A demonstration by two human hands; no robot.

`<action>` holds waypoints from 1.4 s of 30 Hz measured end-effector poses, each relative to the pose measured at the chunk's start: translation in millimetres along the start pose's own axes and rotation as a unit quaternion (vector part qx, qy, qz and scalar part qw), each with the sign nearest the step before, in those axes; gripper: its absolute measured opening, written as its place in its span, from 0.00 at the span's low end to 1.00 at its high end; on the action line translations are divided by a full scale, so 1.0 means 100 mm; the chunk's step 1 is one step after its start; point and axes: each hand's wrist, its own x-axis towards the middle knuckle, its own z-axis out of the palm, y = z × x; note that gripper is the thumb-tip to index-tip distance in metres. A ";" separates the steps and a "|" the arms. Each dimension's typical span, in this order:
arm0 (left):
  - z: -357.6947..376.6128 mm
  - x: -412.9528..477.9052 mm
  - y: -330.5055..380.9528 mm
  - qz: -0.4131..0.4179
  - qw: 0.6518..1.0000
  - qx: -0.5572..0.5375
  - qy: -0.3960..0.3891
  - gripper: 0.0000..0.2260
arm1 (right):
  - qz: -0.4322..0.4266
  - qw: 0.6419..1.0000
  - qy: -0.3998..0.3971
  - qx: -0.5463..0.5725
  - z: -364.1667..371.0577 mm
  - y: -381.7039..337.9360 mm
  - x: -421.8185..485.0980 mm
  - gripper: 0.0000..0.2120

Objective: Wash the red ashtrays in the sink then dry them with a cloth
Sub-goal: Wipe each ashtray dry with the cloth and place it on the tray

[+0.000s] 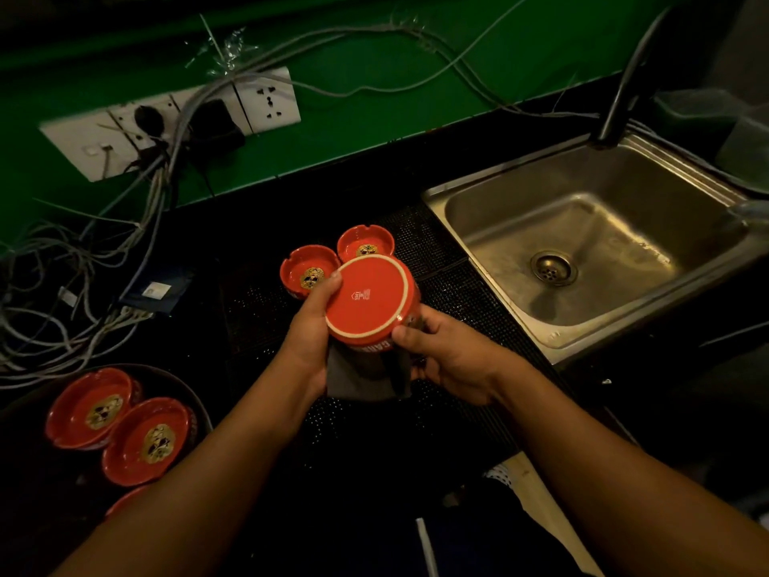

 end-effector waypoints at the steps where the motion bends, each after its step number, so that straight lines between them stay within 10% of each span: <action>1: -0.01 -0.01 -0.01 0.001 1.000 0.018 0.004 0.18 | 0.000 1.000 -0.005 0.013 -0.01 0.00 0.00 0.38; 7: -0.17 -0.02 0.03 0.002 0.999 0.037 0.001 0.19 | -0.013 0.997 0.005 0.071 -0.12 -0.04 -0.09 0.28; 16: -0.07 -0.12 0.20 0.089 0.959 0.270 -0.001 0.20 | -0.103 0.938 0.286 0.169 -0.33 -0.10 -0.07 0.10; 22: 0.16 -0.18 0.03 0.071 0.951 0.298 0.050 0.21 | -0.242 0.938 0.210 -0.129 0.04 -0.39 -0.08 0.16; 26: 0.19 -0.17 0.01 0.135 0.960 0.245 0.019 0.19 | -0.214 0.857 0.089 -0.460 0.29 -0.23 -0.15 0.26; 29: 0.12 -0.19 0.03 0.141 0.945 0.296 -0.011 0.20 | -0.182 0.929 0.110 -0.303 0.26 -0.25 -0.11 0.25; 36: 0.10 -0.23 0.19 0.116 0.966 0.230 0.005 0.19 | -0.046 0.968 0.186 -0.164 0.17 -0.34 -0.07 0.20; 42: 0.15 -0.21 0.17 0.128 0.963 0.237 -0.013 0.21 | -0.187 0.868 0.207 -0.411 0.30 -0.40 -0.09 0.14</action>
